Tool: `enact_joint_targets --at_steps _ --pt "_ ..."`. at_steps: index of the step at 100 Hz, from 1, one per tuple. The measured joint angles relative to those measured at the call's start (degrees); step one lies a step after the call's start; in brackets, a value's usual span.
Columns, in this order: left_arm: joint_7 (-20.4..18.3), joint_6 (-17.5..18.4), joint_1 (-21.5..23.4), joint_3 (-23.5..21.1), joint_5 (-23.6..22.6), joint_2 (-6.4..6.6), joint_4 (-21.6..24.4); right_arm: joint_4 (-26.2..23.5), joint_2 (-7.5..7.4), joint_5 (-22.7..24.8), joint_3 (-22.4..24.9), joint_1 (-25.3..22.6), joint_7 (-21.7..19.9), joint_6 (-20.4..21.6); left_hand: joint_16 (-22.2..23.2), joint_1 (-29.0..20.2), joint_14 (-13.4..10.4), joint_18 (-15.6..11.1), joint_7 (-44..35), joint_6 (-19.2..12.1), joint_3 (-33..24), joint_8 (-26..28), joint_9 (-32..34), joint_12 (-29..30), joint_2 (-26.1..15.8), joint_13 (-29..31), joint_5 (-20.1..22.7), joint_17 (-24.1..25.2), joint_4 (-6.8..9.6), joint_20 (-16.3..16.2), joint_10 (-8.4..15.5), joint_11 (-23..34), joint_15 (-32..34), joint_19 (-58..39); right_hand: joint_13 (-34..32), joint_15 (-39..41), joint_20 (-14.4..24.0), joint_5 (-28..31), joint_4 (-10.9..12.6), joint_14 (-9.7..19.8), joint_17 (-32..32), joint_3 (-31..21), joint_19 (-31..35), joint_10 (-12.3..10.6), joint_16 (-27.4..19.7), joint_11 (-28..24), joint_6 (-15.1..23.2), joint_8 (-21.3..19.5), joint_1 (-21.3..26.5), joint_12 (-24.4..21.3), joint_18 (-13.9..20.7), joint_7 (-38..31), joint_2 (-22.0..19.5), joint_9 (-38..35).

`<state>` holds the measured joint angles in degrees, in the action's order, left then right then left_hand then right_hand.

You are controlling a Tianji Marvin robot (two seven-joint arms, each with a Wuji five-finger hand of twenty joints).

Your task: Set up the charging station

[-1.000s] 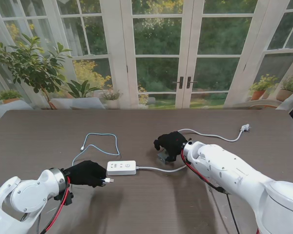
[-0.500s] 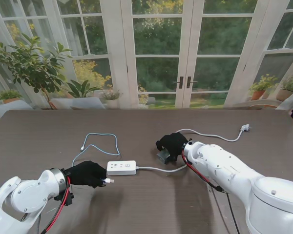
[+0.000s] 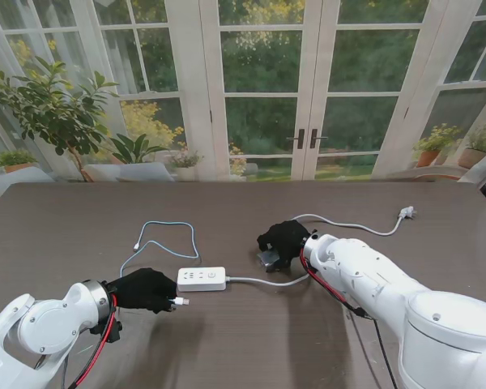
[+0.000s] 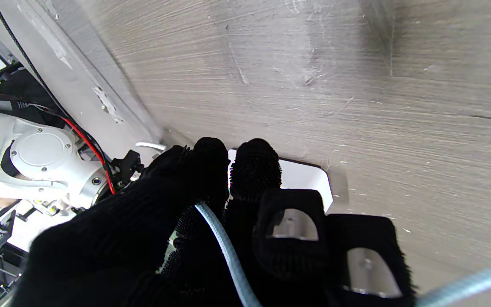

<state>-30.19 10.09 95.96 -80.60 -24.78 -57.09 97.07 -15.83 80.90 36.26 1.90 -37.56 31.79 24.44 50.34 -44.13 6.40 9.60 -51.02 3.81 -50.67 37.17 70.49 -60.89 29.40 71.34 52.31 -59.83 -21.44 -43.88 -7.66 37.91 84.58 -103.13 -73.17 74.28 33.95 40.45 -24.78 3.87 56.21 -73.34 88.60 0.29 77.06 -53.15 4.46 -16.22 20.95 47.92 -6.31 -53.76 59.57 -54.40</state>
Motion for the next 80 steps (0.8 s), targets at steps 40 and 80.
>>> enact_joint_targets --at_steps 40,80 --pt "0.0 -0.1 0.3 -0.2 0.0 -0.01 0.2 0.6 0.03 0.4 -3.4 1.2 -0.7 2.5 0.0 -0.6 0.0 0.0 0.6 0.3 1.1 -0.3 0.0 0.0 0.0 0.0 0.0 0.0 1.18 0.0 0.0 0.0 0.0 0.0 0.0 1.5 1.5 -8.3 0.0 0.0 0.6 1.2 0.5 0.5 0.0 -8.5 -5.9 -7.1 -3.5 7.5 0.0 0.0 -16.6 -2.2" --pt "0.2 -0.4 0.5 -0.4 0.1 -0.05 0.3 0.7 0.08 0.5 -0.2 0.5 -0.3 3.7 -0.3 -0.6 0.0 0.0 0.8 0.4 1.5 -0.3 0.0 0.0 0.0 0.0 0.1 -0.1 1.81 -0.1 0.0 0.0 0.1 0.0 0.0 2.3 2.0 -8.8 0.0 0.0 0.6 1.1 0.6 0.2 0.0 -9.3 -6.4 -7.4 -3.4 7.9 0.0 0.0 -17.2 -2.3"
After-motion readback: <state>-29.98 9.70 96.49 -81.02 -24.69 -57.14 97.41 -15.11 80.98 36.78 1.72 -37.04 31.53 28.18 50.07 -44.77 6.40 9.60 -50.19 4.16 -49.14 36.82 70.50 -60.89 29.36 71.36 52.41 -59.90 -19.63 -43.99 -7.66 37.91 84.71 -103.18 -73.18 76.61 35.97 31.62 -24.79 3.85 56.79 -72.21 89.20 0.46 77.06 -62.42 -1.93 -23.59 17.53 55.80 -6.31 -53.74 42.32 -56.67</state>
